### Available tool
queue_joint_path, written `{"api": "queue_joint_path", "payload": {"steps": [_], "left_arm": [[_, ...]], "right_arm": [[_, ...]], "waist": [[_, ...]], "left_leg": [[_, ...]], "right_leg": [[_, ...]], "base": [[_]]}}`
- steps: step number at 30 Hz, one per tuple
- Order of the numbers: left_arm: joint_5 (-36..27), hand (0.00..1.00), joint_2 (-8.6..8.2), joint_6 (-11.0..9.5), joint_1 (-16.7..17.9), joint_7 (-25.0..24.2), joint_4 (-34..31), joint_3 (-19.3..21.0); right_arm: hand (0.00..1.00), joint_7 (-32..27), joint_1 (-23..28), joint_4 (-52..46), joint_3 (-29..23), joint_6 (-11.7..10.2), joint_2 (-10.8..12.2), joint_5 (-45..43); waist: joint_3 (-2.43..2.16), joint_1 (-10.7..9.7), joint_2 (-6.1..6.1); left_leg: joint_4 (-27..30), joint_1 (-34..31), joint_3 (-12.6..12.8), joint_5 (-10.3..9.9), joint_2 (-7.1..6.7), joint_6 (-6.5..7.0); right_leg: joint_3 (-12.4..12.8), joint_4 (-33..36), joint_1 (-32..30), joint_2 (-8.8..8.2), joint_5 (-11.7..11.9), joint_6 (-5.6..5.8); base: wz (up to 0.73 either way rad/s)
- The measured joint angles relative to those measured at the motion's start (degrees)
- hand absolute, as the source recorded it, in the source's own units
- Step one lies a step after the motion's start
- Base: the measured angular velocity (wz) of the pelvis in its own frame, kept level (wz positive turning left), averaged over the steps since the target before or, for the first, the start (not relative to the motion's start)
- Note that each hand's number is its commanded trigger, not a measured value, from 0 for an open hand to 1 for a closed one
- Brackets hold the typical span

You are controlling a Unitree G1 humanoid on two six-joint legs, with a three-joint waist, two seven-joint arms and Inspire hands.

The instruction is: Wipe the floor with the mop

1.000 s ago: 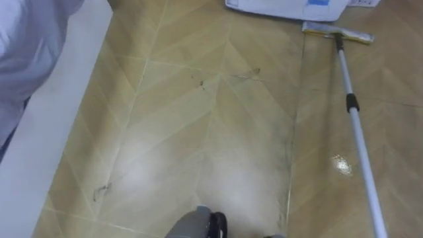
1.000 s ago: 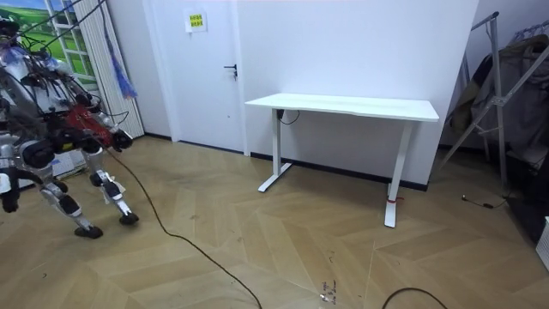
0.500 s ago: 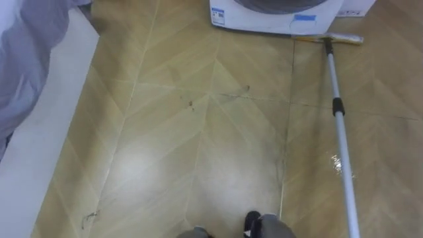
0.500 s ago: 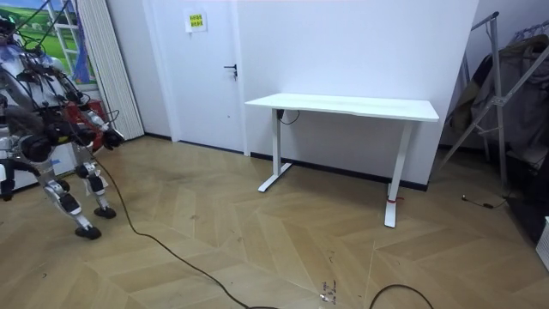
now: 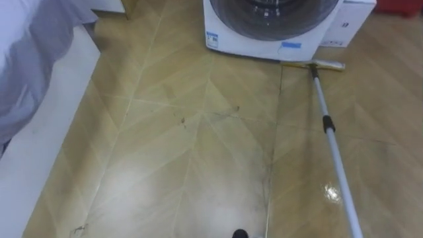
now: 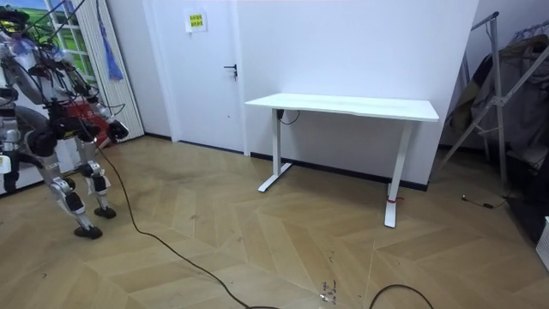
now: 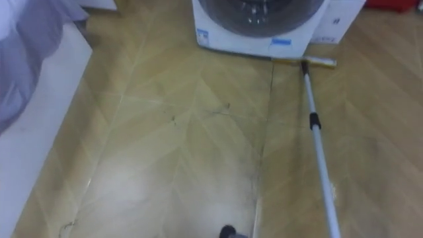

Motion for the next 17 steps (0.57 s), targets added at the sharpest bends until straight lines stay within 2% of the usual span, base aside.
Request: {"api": "queue_joint_path", "payload": {"steps": [1,2,4,5,8,10,12,17], "left_arm": [[0.46,0.0,-0.01,0.24,0.47,-0.01,-0.1,0.03],[2.02,0.0,0.0,0.79,1.33,0.04,-0.18,0.39],[4.64,0.0,0.01,1.01,2.53,0.11,-0.22,2.21],[5.72,0.0,-0.02,1.16,3.08,0.07,-0.19,2.82],[9.05,0.0,-0.24,2.16,4.42,-0.21,-0.92,3.91],[11.23,0.0,-0.24,2.54,4.5,-1.19,-1.28,4.2],[13.47,0.0,-0.25,2.91,4.01,-2.15,-1.49,4.27],[17.47,0.0,-0.88,3.7,3.21,-2.39,-1.4,4.94]], "right_arm": [[1.0,-0.13,1.02,-0.01,-0.06,-0.26,0.02,-0.26],[1.0,-0.18,3.28,-0.03,-0.59,-0.19,0.4,-1.66],[1.0,-0.27,7.37,-1.68,-1.48,0.06,1.43,-2.44],[1.0,-0.28,10.42,-3.37,-1.88,0.16,2.15,-2.86],[1.0,-0.16,15.47,-6.77,-3.73,1.53,4.4,-4.58],[1.0,0.11,16.96,-7.38,-3.85,1.9,5.74,-4.59],[1.0,0.82,16.92,-7.98,-3.82,2.27,7.03,-4.44],[1.0,1.74,15.48,-9.0,-3.83,3.28,7.67,-4.21]], "waist": [[-0.43,-0.23,0.15],[-1.08,-0.93,0.27],[-1.34,-0.98,-0.12],[-1.51,-1.31,-0.46],[-1.59,-2.85,-1.02],[-1.47,-3.08,-0.9],[-1.48,-3.35,-0.96],[-1.34,-3.42,-0.93]], "left_leg": [[-1.19,1.45,-0.41,0.3,0.07,-0.19],[-3.51,4.53,-0.9,1.05,0.37,-0.35],[-6.81,8.98,-0.78,1.65,0.88,-0.61],[-8.04,11.03,-0.8,1.97,1.1,-0.73],[-10.01,15.47,0.14,2.85,1.68,-1.01],[-10.88,17.83,0.89,3.06,2.02,-1.08],[-11.44,19.68,1.3,3.07,2.05,-1.07],[-13.03,21.98,1.76,3.14,1.92,-0.95]], "right_leg": [[-0.3,-1.03,1.46,0.13,0.05,-0.06],[-0.87,-2.84,4.54,0.42,0.15,-0.19],[-0.64,-4.73,8.22,1.19,0.03,-0.54],[-0.54,-5.34,9.9,1.53,0.06,-1.19],[-0.33,-7.87,14.54,2.24,-0.02,-1.45],[-0.07,-9.24,16.89,2.66,0.1,-1.5],[0.11,-9.3,18.28,2.73,-0.1,-1.44],[1.29,-9.12,19.17,2.96,-0.27,-0.93]], "base": [[0.22],[0.16],[-0.02],[-0.07],[-0.02],[-0.13],[-0.15],[-0.05]]}}
